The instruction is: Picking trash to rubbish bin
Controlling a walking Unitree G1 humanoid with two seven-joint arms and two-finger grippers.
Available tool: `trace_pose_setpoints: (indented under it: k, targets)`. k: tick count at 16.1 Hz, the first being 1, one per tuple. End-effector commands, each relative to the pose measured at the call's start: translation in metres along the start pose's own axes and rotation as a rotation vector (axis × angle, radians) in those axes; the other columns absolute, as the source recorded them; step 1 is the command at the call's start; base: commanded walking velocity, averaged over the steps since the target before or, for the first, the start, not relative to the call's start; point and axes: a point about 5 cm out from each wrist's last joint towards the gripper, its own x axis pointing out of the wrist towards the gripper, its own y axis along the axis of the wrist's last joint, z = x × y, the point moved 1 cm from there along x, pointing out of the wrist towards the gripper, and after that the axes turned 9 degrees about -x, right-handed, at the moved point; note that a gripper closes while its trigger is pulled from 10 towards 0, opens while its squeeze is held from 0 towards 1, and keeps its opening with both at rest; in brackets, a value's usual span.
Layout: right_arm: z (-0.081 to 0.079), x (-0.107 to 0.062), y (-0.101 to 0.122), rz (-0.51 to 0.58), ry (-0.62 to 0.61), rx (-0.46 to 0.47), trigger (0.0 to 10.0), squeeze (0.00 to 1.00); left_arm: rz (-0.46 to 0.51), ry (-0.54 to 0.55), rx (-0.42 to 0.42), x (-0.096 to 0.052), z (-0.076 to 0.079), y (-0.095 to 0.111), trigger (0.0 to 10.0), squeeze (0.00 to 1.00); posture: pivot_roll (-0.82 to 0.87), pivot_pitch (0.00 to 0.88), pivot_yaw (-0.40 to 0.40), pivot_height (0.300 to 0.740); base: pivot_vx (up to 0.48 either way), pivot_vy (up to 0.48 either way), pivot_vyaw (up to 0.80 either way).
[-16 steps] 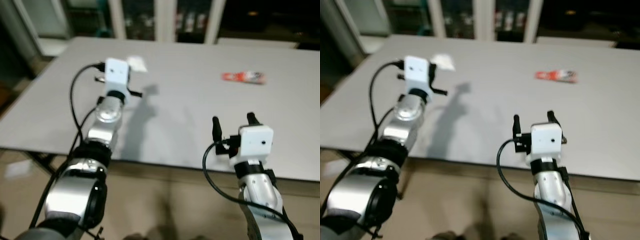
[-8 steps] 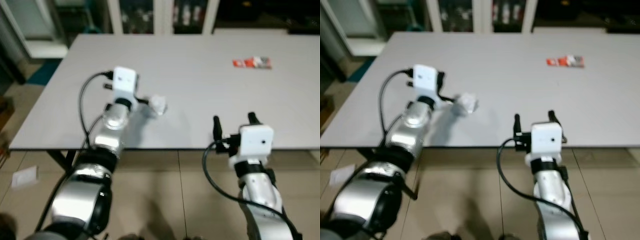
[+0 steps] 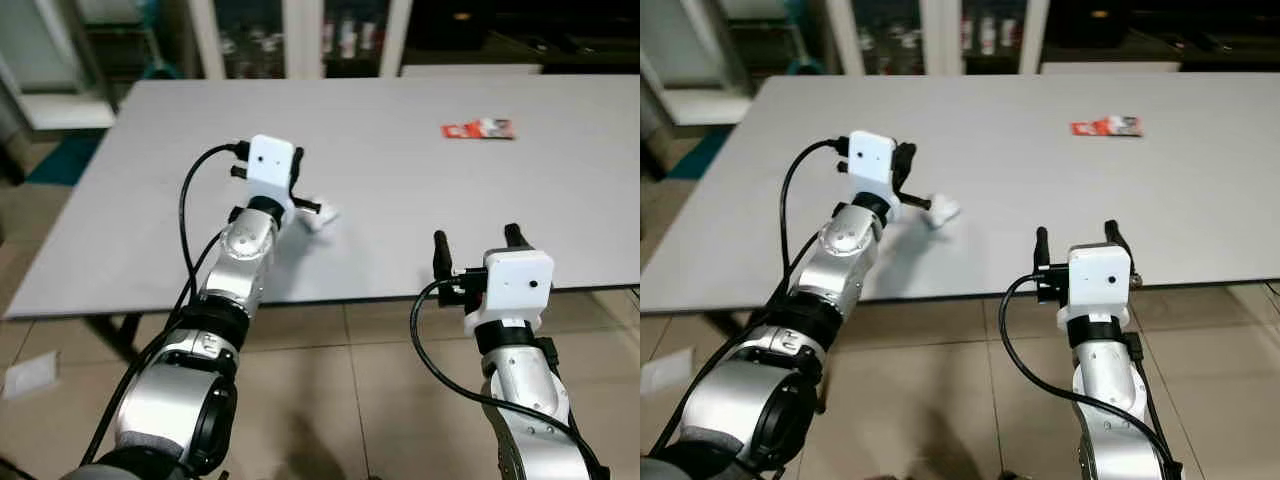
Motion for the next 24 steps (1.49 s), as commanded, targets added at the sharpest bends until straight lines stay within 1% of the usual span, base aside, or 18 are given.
trace_pose_setpoints:
  k: [1,2,3,5,7,11,15,21,24]
  targets:
    - [0.0043,0.001,0.0021,0.006,-0.031,-0.01,10.0,0.0,0.004,-0.027,0.005,0.0019,0.0046,0.0027,10.0,0.0,0.05,0.088,0.035,0.74,0.469,0.0,0.0]
    - [0.0047,0.0011,0.0018,0.005,-0.034,-0.01,10.0,0.0,0.004,-0.028,0.004,0.0019,0.0046,0.0028,10.0,0.0,0.05,0.088,0.035,0.74,0.469,0.0,0.0]
    - [0.0056,0.0013,0.0009,0.0,-0.04,-0.014,10.0,0.0,0.003,-0.031,0.007,0.0021,0.0046,0.0029,10.0,0.0,0.05,0.089,0.037,0.74,0.48,0.0,-0.78]
    - [0.0057,0.0017,0.0004,-0.002,-0.047,-0.017,10.0,0.0,0.002,-0.034,0.008,0.0022,0.0045,0.0029,10.0,0.0,0.05,0.089,0.039,0.74,0.471,0.0,0.0]
    - [0.0049,0.0023,0.0008,0.002,-0.045,-0.012,10.0,0.0,0.006,-0.024,0.005,0.0021,0.0043,0.0031,10.0,0.0,0.05,0.091,0.039,0.74,0.0,0.0,0.0]
    - [0.0056,0.0031,0.0002,-0.001,-0.049,-0.015,10.0,0.0,0.012,-0.039,-0.007,0.0018,0.007,0.0032,10.0,0.0,0.05,0.092,0.037,0.74,0.0,0.0,0.0]
    - [0.0073,0.0033,-0.0005,-0.005,-0.054,-0.014,10.0,0.0,0.015,-0.053,-0.014,0.0019,0.0098,0.0033,10.0,0.0,0.05,0.092,0.037,0.74,0.0,0.0,-0.73]
    - [0.0058,0.0032,0.0006,0.003,-0.048,-0.007,10.0,0.0,0.016,-0.058,-0.024,0.0027,0.0122,0.0039,10.0,0.0,0.04,0.093,0.038,0.74,0.0,0.0,0.0]
    - [0.0049,0.0024,0.0018,0.008,-0.039,-0.008,10.0,0.0,0.013,-0.049,-0.021,0.0032,0.0091,0.0043,10.0,0.0,0.04,0.094,0.038,0.74,0.419,0.0,0.0]
